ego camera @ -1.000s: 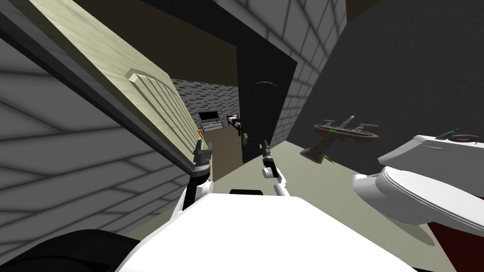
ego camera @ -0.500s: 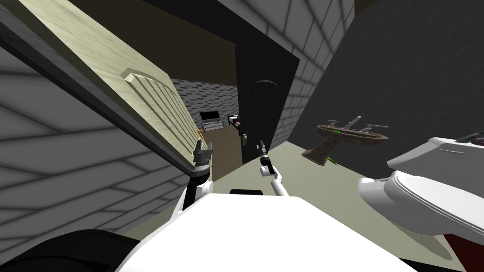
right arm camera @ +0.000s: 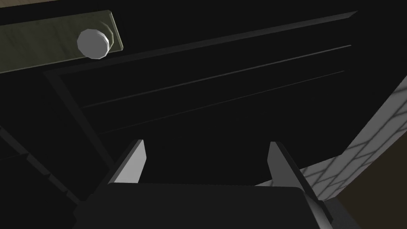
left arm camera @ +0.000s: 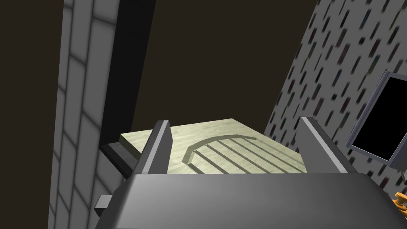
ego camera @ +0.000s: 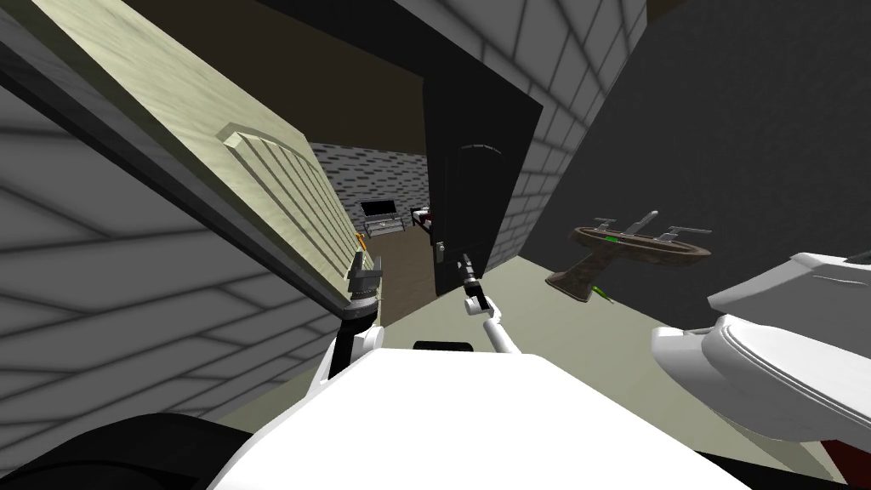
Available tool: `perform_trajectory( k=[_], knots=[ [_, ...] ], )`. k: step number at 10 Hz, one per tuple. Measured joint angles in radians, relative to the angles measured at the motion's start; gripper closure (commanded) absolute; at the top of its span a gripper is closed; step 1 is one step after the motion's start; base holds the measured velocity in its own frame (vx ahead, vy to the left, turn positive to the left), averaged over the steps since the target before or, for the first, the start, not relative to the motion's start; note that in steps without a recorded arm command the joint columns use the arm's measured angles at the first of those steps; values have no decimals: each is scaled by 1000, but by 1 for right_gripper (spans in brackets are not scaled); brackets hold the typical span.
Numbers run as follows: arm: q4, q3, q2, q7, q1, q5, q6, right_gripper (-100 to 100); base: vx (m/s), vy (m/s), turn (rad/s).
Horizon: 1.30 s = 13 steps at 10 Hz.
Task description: Push the door open
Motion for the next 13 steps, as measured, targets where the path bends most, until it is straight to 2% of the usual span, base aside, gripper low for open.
perform_trajectory(
  k=[2, 4, 6, 7, 9, 11, 12, 13],
  knots=[
    [60, 9, 4, 1, -39, 4, 0, -100, 31, -68, 35],
    [146, 20, 6, 0, -101, 9, -5, -100, 51, -79, 55],
    [221, 31, 11, 2, -134, 14, -6, -100, 52, -80, 52],
    [237, 42, 17, 5, -150, 19, 5, -100, 38, -56, 30],
    [303, 49, 21, 5, -193, 22, 8, -100, 30, -53, 30],
    [353, 57, 25, 6, -220, 26, 15, -100, 22, -48, 29],
    [380, 60, 28, 8, -228, 27, 13, -100, 28, -69, 24],
    [411, 65, 29, 7, -248, 29, 10, -100, 28, -53, 28]
  ],
)
